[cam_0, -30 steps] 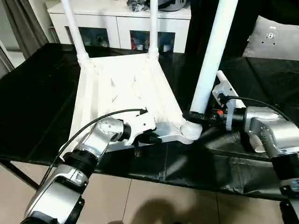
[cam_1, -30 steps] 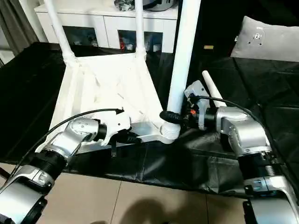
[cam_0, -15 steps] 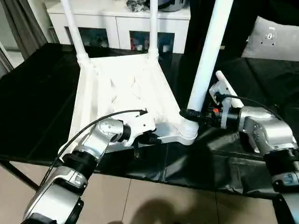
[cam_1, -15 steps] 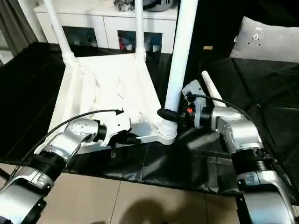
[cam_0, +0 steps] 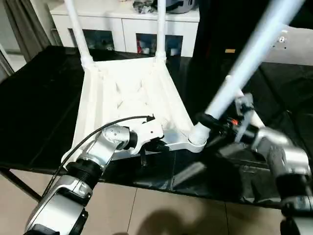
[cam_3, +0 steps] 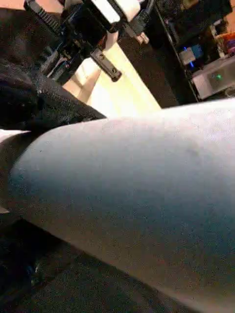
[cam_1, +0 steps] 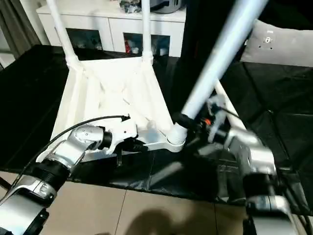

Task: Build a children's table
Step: Insert table leg to table base, then rotate leg to tighten

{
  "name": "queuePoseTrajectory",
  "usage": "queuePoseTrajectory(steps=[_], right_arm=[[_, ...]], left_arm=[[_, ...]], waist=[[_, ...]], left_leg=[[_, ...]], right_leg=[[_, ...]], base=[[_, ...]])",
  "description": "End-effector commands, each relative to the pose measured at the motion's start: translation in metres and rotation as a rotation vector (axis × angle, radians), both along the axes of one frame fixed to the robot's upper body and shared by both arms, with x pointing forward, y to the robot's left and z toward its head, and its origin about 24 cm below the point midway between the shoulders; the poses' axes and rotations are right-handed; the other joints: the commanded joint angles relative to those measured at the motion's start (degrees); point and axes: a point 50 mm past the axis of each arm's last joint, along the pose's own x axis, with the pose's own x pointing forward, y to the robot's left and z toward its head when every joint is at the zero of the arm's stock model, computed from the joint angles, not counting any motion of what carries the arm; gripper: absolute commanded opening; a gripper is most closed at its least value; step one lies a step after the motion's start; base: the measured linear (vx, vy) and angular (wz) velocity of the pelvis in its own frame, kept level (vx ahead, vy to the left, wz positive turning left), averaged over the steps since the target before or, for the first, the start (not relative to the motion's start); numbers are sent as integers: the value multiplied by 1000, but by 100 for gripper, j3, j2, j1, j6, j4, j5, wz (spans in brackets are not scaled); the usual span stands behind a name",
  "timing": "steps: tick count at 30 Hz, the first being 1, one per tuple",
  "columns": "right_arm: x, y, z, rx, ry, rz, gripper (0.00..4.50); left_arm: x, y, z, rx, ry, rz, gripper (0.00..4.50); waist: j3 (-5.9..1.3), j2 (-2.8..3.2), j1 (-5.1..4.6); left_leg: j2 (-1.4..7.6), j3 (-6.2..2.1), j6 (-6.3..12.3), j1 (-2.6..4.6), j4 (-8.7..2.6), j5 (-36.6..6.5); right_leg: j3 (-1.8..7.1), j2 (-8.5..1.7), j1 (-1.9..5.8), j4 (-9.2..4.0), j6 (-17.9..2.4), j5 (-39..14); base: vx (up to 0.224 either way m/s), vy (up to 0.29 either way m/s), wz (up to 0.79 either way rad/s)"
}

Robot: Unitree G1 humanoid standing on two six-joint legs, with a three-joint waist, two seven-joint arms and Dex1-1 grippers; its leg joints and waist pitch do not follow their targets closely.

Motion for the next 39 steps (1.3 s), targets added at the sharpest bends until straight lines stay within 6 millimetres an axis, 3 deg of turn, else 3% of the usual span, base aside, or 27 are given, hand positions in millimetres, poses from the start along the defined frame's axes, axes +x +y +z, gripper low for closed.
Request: queuePoseTrajectory(steps=[1, 4, 5, 6, 7, 8, 9, 10, 11, 12, 17, 19, 22, 23, 27, 28, 29, 31, 32, 33, 34, 35, 39], right_arm=[[-10, -4, -20, -10, 70, -45, 185], [-18, -6, -26, -28, 59, -68, 185], [-21, -7, -28, -81, 44, -68, 185], [-23, -8, -29, -135, 30, -62, 185], [-24, -8, -30, -174, 20, -54, 185], [-25, -9, -29, -212, 10, -42, 185], [-25, -9, -28, -224, 7, -37, 185], [-25, -9, -28, -224, 7, -37, 185], [-24, -9, -27, -254, -2, -29, 185], [-24, -10, -25, -295, -7, -6, 185], [-23, -8, -24, -397, 11, 107, 185], [-24, -6, -24, -409, 25, 152, 185], [-23, -2, -25, -424, 44, 218, 185], [-23, -1, -25, -428, 49, 238, 185], [-19, 5, -25, -443, 72, 307, 185], [-18, 7, -25, -448, 77, 326, 185], [-17, 10, -26, -458, 88, 355, 185], [-18, 14, -27, -472, 106, 411, 185], [-18, 14, -28, -475, 109, 425, 185], [-18, 15, -28, -476, 111, 431, 185], [-18, 17, -28, -472, 113, 439, 185], [-17, 18, -28, -471, 114, 442, 185], [-16, 22, -29, -461, 116, 459, 185]], left_arm=[[-6, -6, -8, 23, 24, -34, 0], [-5, -7, -8, 22, 23, -33, 0], [-5, -7, -8, 24, 22, -36, 0], [-5, -7, -8, 26, 22, -39, 0], [-5, -7, -8, 28, 22, -42, 0], [-5, -8, -8, 32, 22, -47, 0], [-5, -8, -8, 34, 21, -50, 0], [-5, -8, -8, 34, 21, -50, 0], [-5, -7, -8, 39, 20, -55, 0], [-5, -7, -8, 48, 19, -63, 0], [-6, -4, -9, 68, 23, -87, 0], [-5, -3, -8, 73, 22, -89, 0], [-3, 1, -6, 82, 17, -86, 0], [-2, 2, -6, 86, 15, -85, 0], [3, 8, -2, 102, 5, -81, 0], [4, 10, 0, 111, 1, -80, 0], [6, 13, 1, 126, -6, -77, 0], [10, 18, 5, 140, -14, -70, 0], [11, 19, 6, 140, -15, -67, 0], [12, 20, 7, 140, -16, -65, 0], [13, 22, 9, 142, -18, -61, 0], [14, 24, 10, 144, -21, -57, 0], [14, 28, 10, 147, -16, -47, 0]], waist=[[-368, -54, 0], [-351, -51, 0], [-328, 55, -18], [-342, 5, -21], [-345, 1, -20], [-353, 198, -3], [-357, 90, -45], [-363, 81, -38], [-356, 147, -37], [-361, 159, -47], [-365, 141, -72], [-380, 112, -67], [-388, 120, -46], [-400, 60, -49], [-374, 57, -48], [-371, -60, -63], [-373, -16, -43], [-354, -8, -46], [-355, -74, -46], [-350, -72, -38], [-354, -110, -38], [-356, -75, -33], [-352, -119, -42]], left_leg=[[265, -19, 483, -52, -448, -272], [278, -26, 458, -11, -487, -412], [283, -29, 419, 19, -507, -579], [266, -37, 383, 29, -510, -592], [265, -39, 389, 22, -515, -572], [259, -60, 392, 26, -509, -559], [265, -48, 422, 20, -509, -569], [254, -53, 434, 13, -508, -553], [240, -50, 457, 1, -506, -572], [233, -48, 462, 7, -501, -613], [223, -47, 475, 0, -502, -696], [239, -53, 520, -8, -499, -650], [264, -64, 571, -16, -502, -549], [257, -64, 603, -33, -499, -485], [265, -47, 600, -17, -502, -513], [264, -32, 612, -25, -502, -519], [261, -40, 600, -16, -508, -508], [272, -38, 555, -4, -515, -613], [279, -40, 533, -1, -521, -646], [304, -49, 511, 2, -535, -648], [310, -48, 506, 6, -536, -641], [326, -62, 472, 6, -546, -639], [337, -59, 371, 13, -559, -716]], right_leg=[[351, -434, 430, -487, -514, -2049], [335, -431, 438, -528, -439, -2211], [321, -413, 426, -590, -410, -2265], [321, -414, 449, -570, -396, -2224], [333, -423, 454, -556, -407, -2201], [335, -428, 450, -527, -462, -2144], [336, -401, 458, -551, -459, -2040], [339, -403, 475, -534, -479, -1996], [337, -405, 471, -531, -480, -2057], [330, -402, 470, -555, -439, -2151], [306, -379, 468, -591, -311, -2364], [314, -382, 469, -564, -367, -2199], [334, -398, 469, -515, -477, -1989], [337, -407, 487, -478, -518, -1921], [343, -415, 462, -518, -518, -2103], [346, -410, 464, -531, -484, -2144], [347, -423, 459, -524, -478, -2209], [342, -421, 436, -544, -453, -2342], [351, -430, 441, -533, -435, -2365], [363, -449, 436, -531, -439, -2361], [366, -451, 433, -530, -441, -2346], [372, -460, 431, -512, -488, -2266], [394, -480, 439, -484, -623, -2065]], base=[[0, 0, 0], [0, 0, 0], [0, 0, 0], [0, 0, 0], [0, 0, 0], [0, 0, 0], [0, 0, 0], [0, 0, 0], [0, 0, 0], [0, 0, 0], [0, 0, 0], [0, 0, 0], [0, 0, 0], [0, 0, 0], [0, 0, 0], [0, 0, 0], [0, 0, 0], [0, 0, 0], [0, 0, 0], [0, 0, 0], [0, 0, 0], [0, 0, 0], [0, 0, 0]])
